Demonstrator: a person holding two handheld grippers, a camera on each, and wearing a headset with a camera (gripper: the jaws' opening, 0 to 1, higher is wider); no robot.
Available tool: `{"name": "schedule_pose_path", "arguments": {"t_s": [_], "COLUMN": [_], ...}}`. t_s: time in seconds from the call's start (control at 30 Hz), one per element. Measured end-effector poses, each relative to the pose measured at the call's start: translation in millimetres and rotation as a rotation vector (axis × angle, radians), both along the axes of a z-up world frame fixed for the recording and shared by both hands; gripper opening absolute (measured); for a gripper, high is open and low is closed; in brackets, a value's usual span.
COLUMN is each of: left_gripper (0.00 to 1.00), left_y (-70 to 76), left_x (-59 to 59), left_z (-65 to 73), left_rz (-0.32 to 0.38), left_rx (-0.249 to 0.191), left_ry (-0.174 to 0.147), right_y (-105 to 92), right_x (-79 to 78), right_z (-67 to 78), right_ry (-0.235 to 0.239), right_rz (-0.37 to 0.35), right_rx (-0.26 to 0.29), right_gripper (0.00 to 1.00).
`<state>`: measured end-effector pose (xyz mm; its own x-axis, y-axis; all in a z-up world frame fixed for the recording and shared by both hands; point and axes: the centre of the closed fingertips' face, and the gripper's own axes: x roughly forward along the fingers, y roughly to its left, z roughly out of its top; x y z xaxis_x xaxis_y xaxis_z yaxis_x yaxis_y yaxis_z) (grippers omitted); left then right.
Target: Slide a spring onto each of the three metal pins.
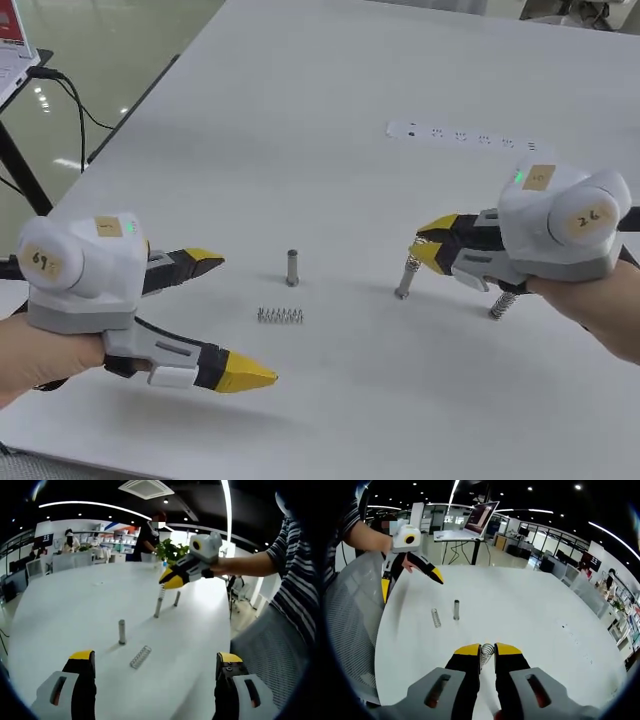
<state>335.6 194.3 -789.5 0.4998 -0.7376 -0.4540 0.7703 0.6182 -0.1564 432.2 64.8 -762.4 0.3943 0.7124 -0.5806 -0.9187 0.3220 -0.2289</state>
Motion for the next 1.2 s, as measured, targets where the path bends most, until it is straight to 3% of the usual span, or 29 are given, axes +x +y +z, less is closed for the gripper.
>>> {"name": "schedule_pose_path", "arguments": {"t_s": [0.23,0.7,0.97,1.2], "left_gripper": [0.98,0.98,0.98,0.98], "left_y": [1.3,1.0,-0.1,0.1], "left_x": [-0.9,-1.7,-2.7,-2.5], "left_z": [-1.6,-2.6,-0.4,0.3], "left_rz": [0.003,0.006,0.006,0.006], "left_rx": [0.002,-0.003,-0.007,-0.007], "left_ry": [0.007,0.011,0.007,0.006], "right_y": [-2.5,-10.8,-15.5,-14.8], "right_x": [-0.4,-7.2,-7.4,-6.7], "right_z": [-12.1,-50.0,-58.0,-55.9], "right_ry": [0.016,0.057,0.074,0.085], "right_rz": [0.000,0.010,-0.005,-0.018], "right_rx": [-0.028,-0.127,-0.136,-0.116], "right_gripper": [0.07,0.07,0.08,0.08]}}
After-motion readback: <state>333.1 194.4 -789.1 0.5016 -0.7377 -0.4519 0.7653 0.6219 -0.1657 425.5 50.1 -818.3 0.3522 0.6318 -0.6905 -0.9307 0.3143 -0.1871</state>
